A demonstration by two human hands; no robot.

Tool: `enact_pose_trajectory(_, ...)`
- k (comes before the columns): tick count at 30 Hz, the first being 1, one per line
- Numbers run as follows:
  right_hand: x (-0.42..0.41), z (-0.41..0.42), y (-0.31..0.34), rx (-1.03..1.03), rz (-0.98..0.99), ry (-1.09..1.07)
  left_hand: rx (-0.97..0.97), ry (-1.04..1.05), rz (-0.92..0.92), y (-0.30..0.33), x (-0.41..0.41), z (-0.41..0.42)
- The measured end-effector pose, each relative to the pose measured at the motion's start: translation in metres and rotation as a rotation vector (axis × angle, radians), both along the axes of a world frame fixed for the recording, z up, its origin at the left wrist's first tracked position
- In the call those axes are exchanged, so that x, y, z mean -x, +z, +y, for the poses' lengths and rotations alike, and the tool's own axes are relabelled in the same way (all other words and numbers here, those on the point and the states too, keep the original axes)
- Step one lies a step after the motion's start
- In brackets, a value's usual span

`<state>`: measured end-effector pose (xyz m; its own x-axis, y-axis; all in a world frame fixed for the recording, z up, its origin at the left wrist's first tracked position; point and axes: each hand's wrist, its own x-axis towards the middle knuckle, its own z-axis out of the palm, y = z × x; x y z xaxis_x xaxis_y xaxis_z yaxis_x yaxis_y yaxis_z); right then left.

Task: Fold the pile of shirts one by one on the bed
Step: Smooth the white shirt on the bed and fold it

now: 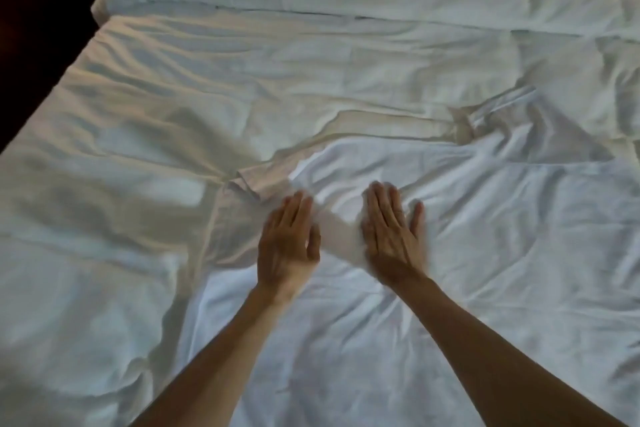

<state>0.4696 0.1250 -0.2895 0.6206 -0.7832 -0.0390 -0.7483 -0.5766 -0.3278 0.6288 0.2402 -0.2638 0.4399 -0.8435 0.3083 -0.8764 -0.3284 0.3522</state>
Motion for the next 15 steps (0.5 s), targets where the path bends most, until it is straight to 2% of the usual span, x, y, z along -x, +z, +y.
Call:
enact_pose_trajectory(6,0.000,0.003,-0.016,0.070,0.079,-0.010,-0.410,0.265,-0.087,0.015,-0.076,-0.059)
enact_pose_trajectory(9,0.000,0.003,-0.017,0.086,0.081,-0.012,-0.511,0.267,0.003,0.028,-0.109,-0.078)
enact_pose_trajectory(11,0.000,0.003,-0.018,0.088,0.075,-0.012,-0.506,0.244,0.238,0.042,-0.133,-0.088)
enact_pose_trajectory(13,0.000,0.002,-0.019,0.091,0.077,-0.008,-0.394,0.269,0.662,0.059,-0.152,-0.100)
enact_pose_trajectory(14,0.000,0.002,-0.019,0.092,0.078,-0.006,-0.320,0.292,0.808,0.064,-0.158,-0.105)
enact_pose_trajectory(15,0.000,0.002,-0.019,0.094,0.076,-0.005,-0.266,0.307,0.876,0.068,-0.165,-0.109)
